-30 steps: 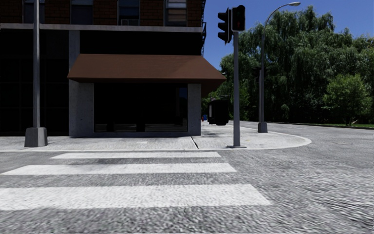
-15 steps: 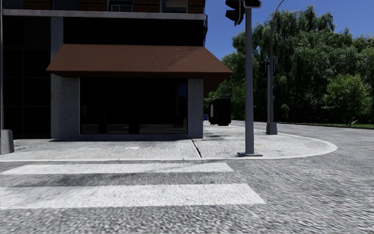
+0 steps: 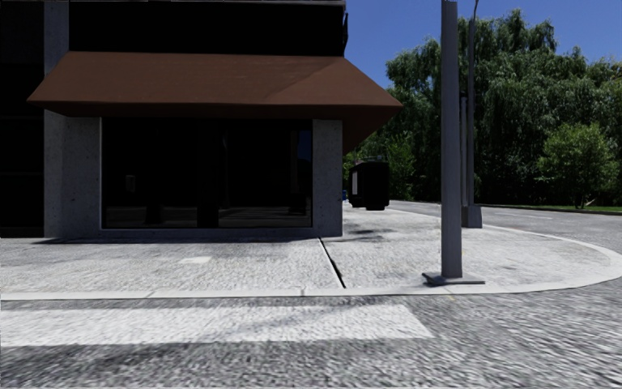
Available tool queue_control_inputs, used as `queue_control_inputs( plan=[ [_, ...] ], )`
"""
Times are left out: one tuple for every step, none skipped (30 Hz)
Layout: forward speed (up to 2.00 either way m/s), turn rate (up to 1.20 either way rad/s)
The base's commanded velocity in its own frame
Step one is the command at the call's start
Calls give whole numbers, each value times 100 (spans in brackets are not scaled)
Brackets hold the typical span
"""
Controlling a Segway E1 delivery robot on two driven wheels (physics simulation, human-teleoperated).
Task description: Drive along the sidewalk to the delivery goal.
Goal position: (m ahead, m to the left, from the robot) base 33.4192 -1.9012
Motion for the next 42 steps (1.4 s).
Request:
queue_control_inputs(
  plan=[
    [200, 0],
    [200, 0],
    [200, 0],
    [200, 0],
    [200, 0],
    [200, 0],
    [200, 0],
    [200, 0],
    [200, 0],
    [200, 0],
    [200, 0],
    [200, 0],
    [200, 0],
    [200, 0],
    [200, 0],
    [200, 0],
    [200, -5],
    [200, -10],
    [195, -11],
    [183, -12],
    [183, -12],
    [173, -16],
    [168, -20],
    [165, -24],
    [163, -29],
    [163, -29],
    [162, -31],
    [160, -31],
    [159, -32],
    [159, -32],
    [158, -32],
    [158, -33],
    [155, -37],
    [154, -41],
    [154, -41],
    [153, -43],
    [153, -43],
    [153, -43],
    [153, -43],
    [153, -43],
    [153, -43],
    [153, -43]
  ],
)
